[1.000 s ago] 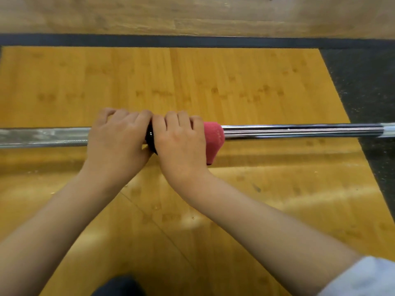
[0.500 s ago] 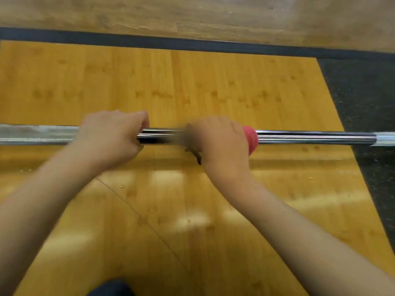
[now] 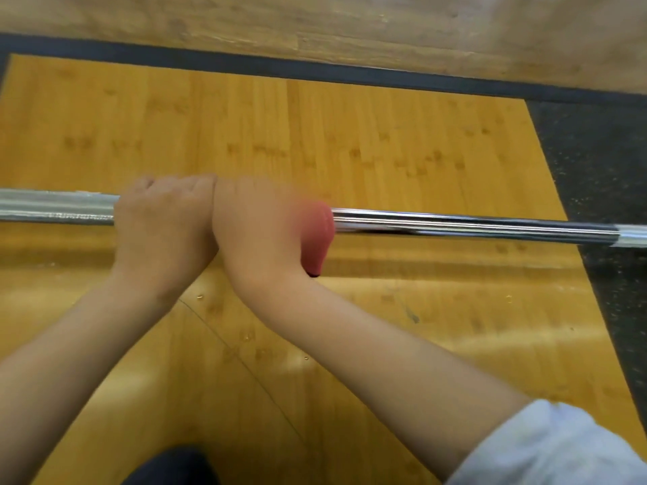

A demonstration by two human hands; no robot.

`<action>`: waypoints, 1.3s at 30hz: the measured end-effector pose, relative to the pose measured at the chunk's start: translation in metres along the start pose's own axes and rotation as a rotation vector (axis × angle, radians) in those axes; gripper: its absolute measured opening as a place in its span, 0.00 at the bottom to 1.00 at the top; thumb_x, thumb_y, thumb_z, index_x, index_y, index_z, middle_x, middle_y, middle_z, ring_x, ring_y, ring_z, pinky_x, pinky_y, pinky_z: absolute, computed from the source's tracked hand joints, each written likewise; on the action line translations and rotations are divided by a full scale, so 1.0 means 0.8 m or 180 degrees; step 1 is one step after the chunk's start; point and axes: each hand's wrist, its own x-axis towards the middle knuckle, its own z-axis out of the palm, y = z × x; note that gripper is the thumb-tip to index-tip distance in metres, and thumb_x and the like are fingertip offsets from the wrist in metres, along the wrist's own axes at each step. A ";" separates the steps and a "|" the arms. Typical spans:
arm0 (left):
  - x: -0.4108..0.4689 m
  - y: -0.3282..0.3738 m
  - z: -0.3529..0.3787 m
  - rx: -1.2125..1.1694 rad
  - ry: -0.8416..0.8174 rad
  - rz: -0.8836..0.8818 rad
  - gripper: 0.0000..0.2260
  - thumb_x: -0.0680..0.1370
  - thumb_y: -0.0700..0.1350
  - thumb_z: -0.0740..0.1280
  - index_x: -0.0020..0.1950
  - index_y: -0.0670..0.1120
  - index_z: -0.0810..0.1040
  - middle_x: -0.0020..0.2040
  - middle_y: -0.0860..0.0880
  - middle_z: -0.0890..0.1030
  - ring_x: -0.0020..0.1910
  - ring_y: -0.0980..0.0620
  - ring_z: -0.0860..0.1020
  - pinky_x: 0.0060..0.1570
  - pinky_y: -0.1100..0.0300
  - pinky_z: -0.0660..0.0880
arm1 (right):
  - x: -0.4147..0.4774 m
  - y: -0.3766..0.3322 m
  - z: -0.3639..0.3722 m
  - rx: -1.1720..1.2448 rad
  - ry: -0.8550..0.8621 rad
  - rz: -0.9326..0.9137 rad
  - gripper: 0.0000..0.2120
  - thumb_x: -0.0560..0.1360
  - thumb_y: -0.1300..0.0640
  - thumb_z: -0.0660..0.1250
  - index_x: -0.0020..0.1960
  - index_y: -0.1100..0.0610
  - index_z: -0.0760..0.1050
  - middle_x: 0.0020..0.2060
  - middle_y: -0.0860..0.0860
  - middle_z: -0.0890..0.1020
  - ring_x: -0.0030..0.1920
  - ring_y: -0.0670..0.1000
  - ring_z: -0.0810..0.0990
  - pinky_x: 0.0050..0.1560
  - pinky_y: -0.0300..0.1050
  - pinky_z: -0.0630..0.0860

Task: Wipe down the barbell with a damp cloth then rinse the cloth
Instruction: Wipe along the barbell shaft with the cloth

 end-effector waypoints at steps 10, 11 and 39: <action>0.069 -0.028 -0.015 -0.0929 -0.3434 -0.0149 0.05 0.66 0.49 0.71 0.38 0.50 0.78 0.30 0.53 0.77 0.30 0.51 0.74 0.31 0.61 0.67 | -0.015 0.077 -0.012 0.0072 0.0161 -0.0342 0.17 0.67 0.63 0.49 0.39 0.56 0.77 0.32 0.51 0.77 0.34 0.55 0.76 0.37 0.47 0.64; 0.078 -0.030 -0.017 -0.1249 -0.3819 -0.0188 0.07 0.63 0.49 0.71 0.37 0.48 0.79 0.28 0.53 0.76 0.27 0.52 0.72 0.30 0.60 0.68 | -0.017 0.087 -0.014 0.0032 0.0163 -0.0368 0.18 0.67 0.63 0.48 0.40 0.56 0.77 0.32 0.51 0.77 0.34 0.55 0.76 0.38 0.47 0.64; 0.062 -0.015 -0.017 -0.0738 -0.2932 -0.0216 0.08 0.73 0.48 0.71 0.43 0.51 0.72 0.36 0.52 0.77 0.36 0.50 0.74 0.32 0.58 0.64 | -0.016 0.082 -0.014 -0.0182 0.0046 -0.0175 0.12 0.67 0.65 0.55 0.40 0.56 0.76 0.31 0.51 0.76 0.33 0.54 0.74 0.36 0.46 0.65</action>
